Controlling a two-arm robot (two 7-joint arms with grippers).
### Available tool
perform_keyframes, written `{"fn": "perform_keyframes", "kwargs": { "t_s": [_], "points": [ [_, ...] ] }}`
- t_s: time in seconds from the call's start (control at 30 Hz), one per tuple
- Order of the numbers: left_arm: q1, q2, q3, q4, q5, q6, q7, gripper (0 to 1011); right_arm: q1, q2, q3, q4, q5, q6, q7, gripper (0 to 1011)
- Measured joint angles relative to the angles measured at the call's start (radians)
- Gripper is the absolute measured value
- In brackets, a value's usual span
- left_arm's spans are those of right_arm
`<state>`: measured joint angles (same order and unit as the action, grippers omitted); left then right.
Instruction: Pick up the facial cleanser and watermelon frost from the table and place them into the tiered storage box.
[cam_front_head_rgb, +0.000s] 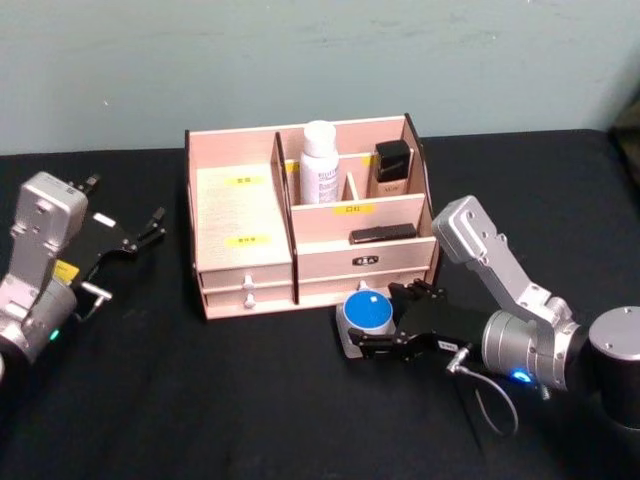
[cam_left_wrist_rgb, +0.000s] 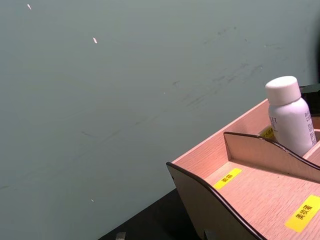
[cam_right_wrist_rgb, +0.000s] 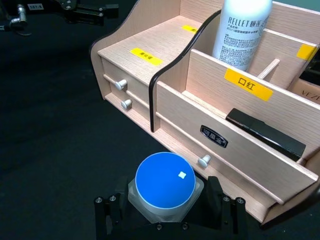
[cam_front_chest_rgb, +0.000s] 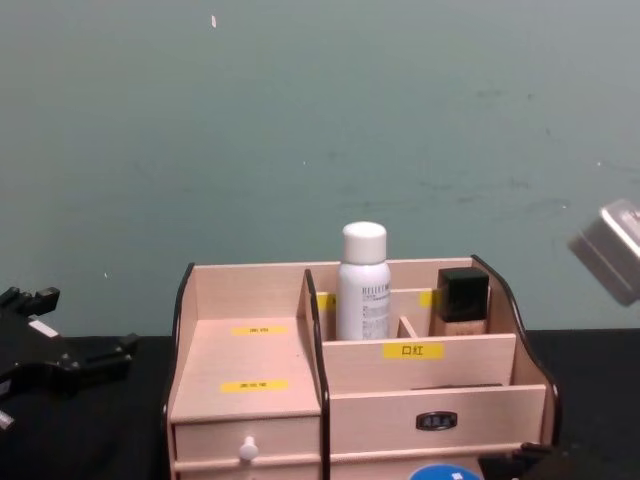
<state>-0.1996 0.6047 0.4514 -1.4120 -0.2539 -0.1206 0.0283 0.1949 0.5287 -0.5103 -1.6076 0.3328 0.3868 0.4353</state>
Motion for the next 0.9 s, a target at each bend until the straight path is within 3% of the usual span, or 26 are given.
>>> {"fn": "perform_keyframes", "kwargs": {
  "t_s": [0.43,0.77,0.9],
  "points": [
    [0.0,0.0,0.0,0.0,0.0,0.0,0.0,1010,0.037,-0.036,-0.019,0.056,-0.02,-0.013,0.023,1003],
    [0.0,0.0,0.0,0.0,0.0,0.0,0.0,1010,0.04,-0.038,-0.021,0.059,-0.025,-0.012,0.023,1003],
    [0.0,0.0,0.0,0.0,0.0,0.0,0.0,1010,0.039,-0.037,-0.02,0.058,-0.025,-0.012,0.023,941]
  ]
}}
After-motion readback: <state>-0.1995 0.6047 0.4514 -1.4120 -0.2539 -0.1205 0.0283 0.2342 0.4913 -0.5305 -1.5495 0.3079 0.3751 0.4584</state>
